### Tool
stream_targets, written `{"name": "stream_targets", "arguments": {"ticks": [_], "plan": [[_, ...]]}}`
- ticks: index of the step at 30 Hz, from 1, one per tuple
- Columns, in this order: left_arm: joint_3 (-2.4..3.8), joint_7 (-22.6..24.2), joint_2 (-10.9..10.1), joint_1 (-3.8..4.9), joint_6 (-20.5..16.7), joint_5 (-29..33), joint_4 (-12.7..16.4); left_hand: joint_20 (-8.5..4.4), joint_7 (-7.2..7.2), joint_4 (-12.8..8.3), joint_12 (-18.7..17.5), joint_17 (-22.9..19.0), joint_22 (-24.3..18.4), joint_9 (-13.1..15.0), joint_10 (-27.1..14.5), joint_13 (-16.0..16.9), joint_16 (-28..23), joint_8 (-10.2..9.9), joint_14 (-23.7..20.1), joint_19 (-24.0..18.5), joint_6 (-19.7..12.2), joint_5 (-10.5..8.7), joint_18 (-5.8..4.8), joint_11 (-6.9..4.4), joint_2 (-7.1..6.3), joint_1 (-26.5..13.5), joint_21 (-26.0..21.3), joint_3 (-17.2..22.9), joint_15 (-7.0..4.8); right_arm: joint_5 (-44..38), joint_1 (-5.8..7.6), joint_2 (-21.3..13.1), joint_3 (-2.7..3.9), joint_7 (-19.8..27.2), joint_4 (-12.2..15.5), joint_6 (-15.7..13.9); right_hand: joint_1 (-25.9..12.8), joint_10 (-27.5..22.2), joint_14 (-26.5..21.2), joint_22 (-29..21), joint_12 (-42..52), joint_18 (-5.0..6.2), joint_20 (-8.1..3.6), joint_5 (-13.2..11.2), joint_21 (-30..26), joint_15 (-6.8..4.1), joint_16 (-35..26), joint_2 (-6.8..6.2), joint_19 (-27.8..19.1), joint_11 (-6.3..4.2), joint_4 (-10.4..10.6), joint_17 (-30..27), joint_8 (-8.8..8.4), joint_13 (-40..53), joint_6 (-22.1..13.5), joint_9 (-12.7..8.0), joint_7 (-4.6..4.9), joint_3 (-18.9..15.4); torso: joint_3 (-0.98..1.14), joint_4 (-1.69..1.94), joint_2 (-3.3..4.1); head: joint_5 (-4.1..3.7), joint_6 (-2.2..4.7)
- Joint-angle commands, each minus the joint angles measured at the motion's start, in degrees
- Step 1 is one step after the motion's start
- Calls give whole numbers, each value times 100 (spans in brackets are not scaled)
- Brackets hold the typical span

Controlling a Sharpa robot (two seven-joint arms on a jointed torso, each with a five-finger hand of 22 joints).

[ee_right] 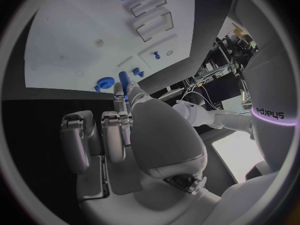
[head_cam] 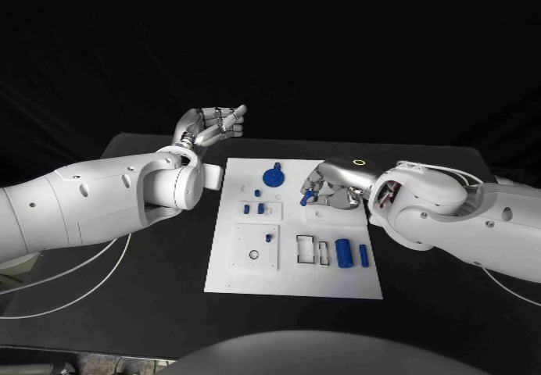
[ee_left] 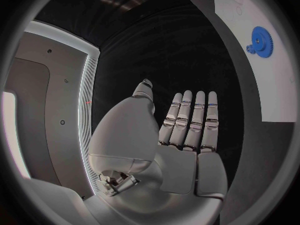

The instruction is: Assemble the parts on the task board

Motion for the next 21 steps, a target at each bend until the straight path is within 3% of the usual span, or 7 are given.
{"name": "stream_targets", "arguments": {"ticks": [1, 4, 8, 17, 21], "plan": [[5, 64, 34, -6, 61, -20, -29, 4, 16, -3, 9, -9, -8, -6, -50, -4, 28, 23, -42, 45, -41, 25, 43, -4, 51, -9, -9, -7, -2, 14, 5, 125, 4, 308, 108, 76, -13, 46, 597, 1507, -33, -39, -10, 19, 26, 1, 23, -32, 610, 8, 7, 1506, 15, -8, 130, 51, -14, 33, -1, 1, -6, 115, -47], [5, 69, 65, -13, 70, -20, -50, 4, 16, -3, 10, -11, -10, -6, -51, -4, 29, 24, -43, 46, -42, 26, 43, -3, 52, -8, -9, -7, -2, -2, 2, 262, 5, 412, 196, 78, -6, 45, 597, 1507, -41, -39, -5, 20, 26, 7, 23, -34, 610, 12, 6, 1506, 10, -9, 128, 49, -11, 40, -9, 23, -2, 165, -55], [5, 74, 87, -18, 83, -22, -55, 4, 17, -4, 11, -15, -13, -6, -52, -4, 31, 24, -44, 46, -44, 27, 43, -3, 54, -5, -9, -7, -2, -27, -32, 472, 6, 538, 235, 110, 6, 38, 597, 1507, -55, -39, 3, 20, 26, 18, 23, -39, 610, 20, 4, 1506, 0, -10, 121, 47, -2, 52, -13, 6, -3, 240, -97], [5, 77, 104, -20, 83, -24, -52, 5, 17, -4, 13, -22, -20, -7, -56, -4, 35, 25, -48, 45, -48, 29, 43, -3, 59, 2, -10, -7, -2, -86, -170, 822, 6, 661, 89, 362, 17, 20, 597, 1507, -75, -39, 22, 20, 26, 43, 23, -44, 610, 38, 8, 1506, -19, -12, 108, 42, 15, 71, -11, 13, 5, 266, -132], [6, 77, 101, -20, 81, -24, -34, 5, 18, -5, 14, -26, -24, -8, -58, -5, 36, 25, -50, 45, -50, 31, 42, -2, 61, 5, -10, -8, -1, -97, -228, 941, 6, 674, 31, 542, 20, 13, 597, 1507, -79, -39, 27, 20, 26, 50, 23, -46, 610, 44, 9, 1506, -25, -12, 105, 40, 19, 76, -5, 0, 12, 294, -153]]}}
